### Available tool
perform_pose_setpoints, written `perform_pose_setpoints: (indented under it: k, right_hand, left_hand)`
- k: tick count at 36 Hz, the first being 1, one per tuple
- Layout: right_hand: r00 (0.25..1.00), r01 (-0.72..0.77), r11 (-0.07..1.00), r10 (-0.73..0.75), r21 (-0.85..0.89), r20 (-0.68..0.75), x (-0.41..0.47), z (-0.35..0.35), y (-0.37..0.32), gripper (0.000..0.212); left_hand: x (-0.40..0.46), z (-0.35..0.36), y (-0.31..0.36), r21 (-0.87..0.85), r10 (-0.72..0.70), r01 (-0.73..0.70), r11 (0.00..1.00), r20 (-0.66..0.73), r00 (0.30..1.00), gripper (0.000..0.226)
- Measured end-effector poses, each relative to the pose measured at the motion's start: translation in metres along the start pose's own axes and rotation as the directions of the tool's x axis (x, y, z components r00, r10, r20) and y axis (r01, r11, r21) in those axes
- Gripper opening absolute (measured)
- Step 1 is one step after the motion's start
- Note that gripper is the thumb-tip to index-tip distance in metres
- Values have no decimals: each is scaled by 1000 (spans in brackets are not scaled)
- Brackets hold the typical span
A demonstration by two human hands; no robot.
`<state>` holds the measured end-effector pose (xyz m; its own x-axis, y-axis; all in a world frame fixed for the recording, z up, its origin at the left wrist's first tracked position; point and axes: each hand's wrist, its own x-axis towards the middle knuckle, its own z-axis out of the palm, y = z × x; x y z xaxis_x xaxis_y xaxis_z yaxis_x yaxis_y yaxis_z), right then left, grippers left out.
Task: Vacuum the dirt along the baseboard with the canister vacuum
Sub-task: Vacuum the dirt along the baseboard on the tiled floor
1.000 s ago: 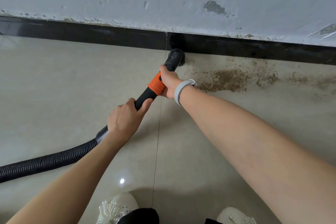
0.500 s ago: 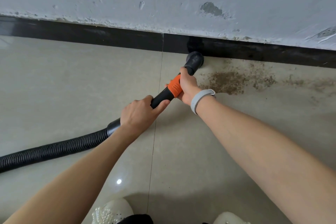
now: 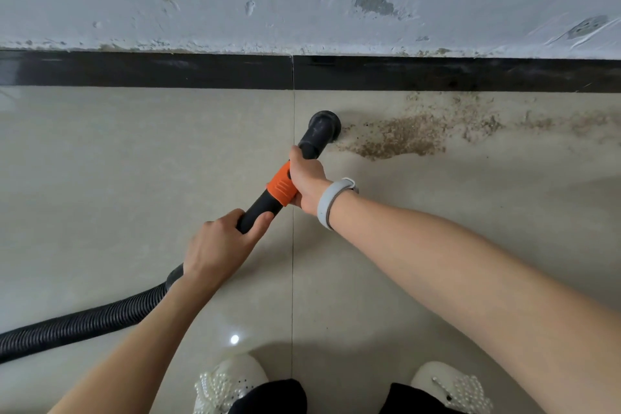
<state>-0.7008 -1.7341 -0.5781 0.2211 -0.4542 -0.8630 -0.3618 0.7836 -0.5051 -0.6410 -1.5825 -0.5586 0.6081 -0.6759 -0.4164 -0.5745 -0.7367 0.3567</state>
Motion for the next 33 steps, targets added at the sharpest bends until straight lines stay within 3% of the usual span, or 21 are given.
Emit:
perform_pose_setpoints:
  k: [24, 33]
  right_hand:
    - [996, -47, 980, 60, 192, -63, -3, -73, 41, 50]
    - [999, 0, 989, 6, 148, -38, 3, -68, 19, 49]
  left_hand:
    - [-25, 14, 32, 133, 163, -183, 974, 146, 976, 48]
    - [-17, 19, 44, 50, 86, -92, 995, 117, 989, 47]
